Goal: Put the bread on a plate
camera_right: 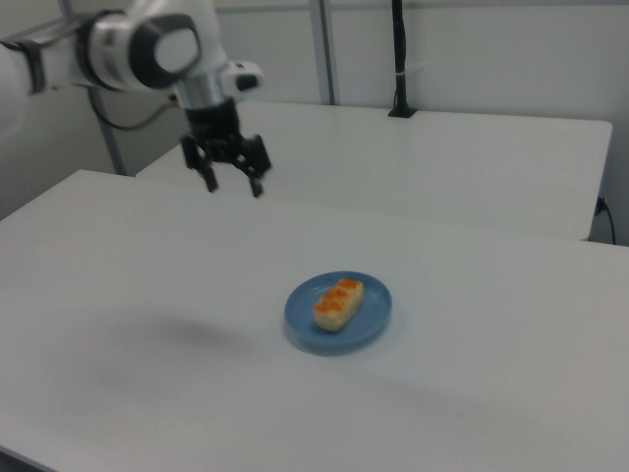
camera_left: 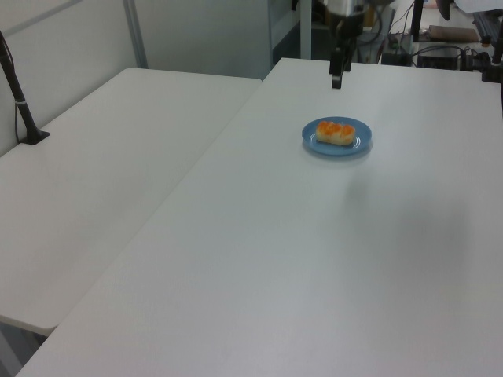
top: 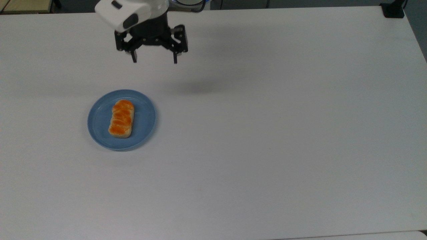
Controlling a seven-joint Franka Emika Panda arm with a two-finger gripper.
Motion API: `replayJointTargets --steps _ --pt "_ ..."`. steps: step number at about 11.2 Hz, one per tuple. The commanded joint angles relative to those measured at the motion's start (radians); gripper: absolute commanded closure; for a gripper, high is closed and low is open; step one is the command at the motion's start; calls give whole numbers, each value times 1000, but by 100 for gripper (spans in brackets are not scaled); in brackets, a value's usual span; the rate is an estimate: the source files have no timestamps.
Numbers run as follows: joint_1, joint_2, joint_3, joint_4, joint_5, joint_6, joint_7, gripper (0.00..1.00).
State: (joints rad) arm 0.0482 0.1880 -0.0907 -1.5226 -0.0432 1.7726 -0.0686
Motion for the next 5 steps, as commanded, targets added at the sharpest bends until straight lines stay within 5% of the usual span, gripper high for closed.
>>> replayJointTargets --steps 1,5 --pt "50 -154 -8 -53 0 -103 39 0" --pt "55 -163 -9 -53 6 -168 44 0"
